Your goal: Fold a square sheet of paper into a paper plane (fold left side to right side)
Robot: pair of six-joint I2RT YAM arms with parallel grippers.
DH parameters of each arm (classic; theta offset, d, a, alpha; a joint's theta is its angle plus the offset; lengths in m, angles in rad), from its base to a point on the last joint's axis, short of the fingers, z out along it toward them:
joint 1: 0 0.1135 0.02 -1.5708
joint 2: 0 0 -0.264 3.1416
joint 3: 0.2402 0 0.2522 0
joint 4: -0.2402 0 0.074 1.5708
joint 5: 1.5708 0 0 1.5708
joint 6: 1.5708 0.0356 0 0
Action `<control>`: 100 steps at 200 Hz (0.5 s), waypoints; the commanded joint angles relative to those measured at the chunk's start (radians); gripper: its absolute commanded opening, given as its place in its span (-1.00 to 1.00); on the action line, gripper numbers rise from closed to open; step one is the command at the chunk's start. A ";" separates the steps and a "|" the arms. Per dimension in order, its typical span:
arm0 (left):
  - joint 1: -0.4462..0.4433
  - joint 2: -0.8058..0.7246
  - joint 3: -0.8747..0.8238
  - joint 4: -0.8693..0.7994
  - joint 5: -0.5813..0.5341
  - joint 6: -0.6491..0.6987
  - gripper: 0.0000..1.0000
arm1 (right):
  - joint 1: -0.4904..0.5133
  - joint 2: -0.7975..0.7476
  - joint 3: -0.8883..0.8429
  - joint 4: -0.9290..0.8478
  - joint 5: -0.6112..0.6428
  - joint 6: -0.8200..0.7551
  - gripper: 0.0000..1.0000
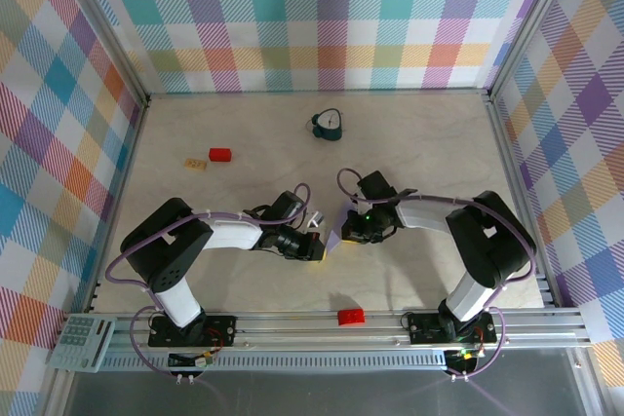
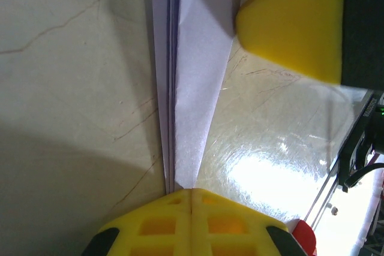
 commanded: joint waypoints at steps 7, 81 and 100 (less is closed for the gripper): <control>-0.005 0.034 -0.042 -0.078 -0.087 -0.023 -1.00 | -0.037 -0.076 0.014 -0.063 0.059 -0.027 -1.00; 0.001 0.090 0.056 -0.014 -0.172 -0.142 -1.00 | -0.105 -0.331 -0.106 -0.094 0.162 0.001 -0.74; -0.005 0.102 0.053 0.096 -0.197 -0.215 -1.00 | -0.119 -0.385 -0.135 -0.105 0.194 0.014 -0.66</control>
